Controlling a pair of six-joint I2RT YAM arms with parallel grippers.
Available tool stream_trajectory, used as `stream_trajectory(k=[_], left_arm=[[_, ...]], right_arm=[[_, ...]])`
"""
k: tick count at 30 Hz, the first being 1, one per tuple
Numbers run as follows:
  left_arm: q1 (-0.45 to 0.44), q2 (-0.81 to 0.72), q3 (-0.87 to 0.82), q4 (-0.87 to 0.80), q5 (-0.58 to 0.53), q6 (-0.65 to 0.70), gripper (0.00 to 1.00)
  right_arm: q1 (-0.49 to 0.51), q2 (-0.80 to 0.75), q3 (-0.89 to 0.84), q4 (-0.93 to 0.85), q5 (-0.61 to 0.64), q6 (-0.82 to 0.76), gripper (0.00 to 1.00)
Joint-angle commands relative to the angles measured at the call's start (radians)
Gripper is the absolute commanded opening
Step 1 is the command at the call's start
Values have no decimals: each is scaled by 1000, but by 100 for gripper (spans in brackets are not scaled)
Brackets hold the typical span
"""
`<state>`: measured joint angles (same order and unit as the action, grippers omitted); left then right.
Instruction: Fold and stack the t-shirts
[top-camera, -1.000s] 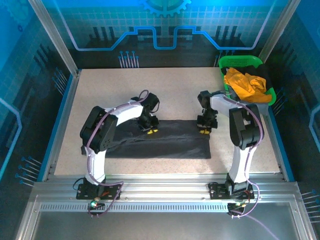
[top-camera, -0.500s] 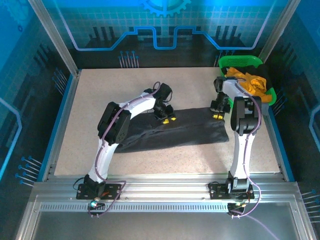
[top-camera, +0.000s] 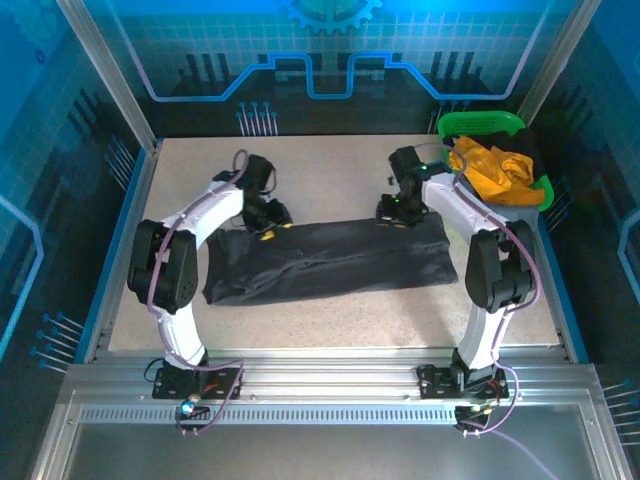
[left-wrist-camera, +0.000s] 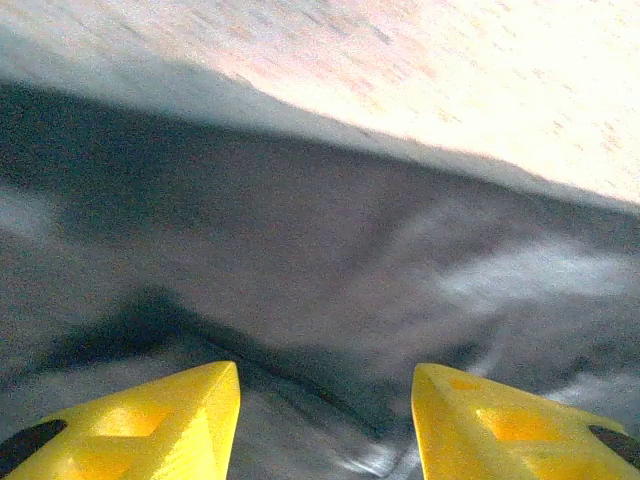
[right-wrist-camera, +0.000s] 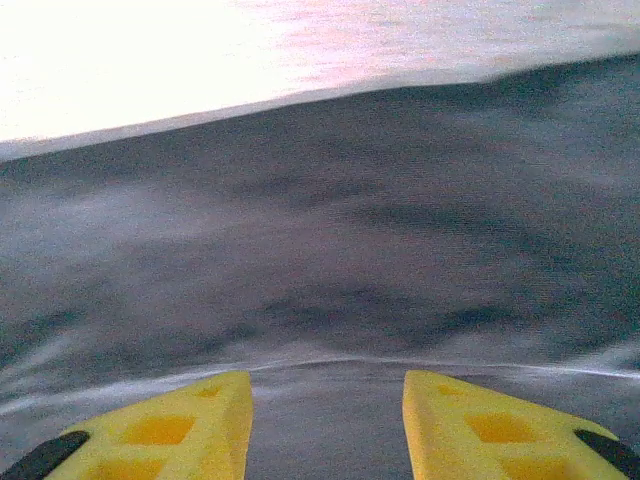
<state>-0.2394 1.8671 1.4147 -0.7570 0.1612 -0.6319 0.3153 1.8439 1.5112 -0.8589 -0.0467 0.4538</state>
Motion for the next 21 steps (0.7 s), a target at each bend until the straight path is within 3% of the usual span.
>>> stream_trajectory(k=[1,5,13,17,21], left_arm=[[18,43,-34,-15,28,235,49],[20,46,-49,18,18,309,50],[19,32,-125,35,13,322,44],[19,7,-153,39,-11,318,36],[16,-31,-163,55,-13,266,21]], right_arm=[[50,-4,-34,97,-203,-12,45],[75,-14,-48,96,-211,10,44],[73,-36,-56,83,-200,16,44],[73,-43,-57,88,-207,27,44],[74,-44,-47,85,-210,29,43]])
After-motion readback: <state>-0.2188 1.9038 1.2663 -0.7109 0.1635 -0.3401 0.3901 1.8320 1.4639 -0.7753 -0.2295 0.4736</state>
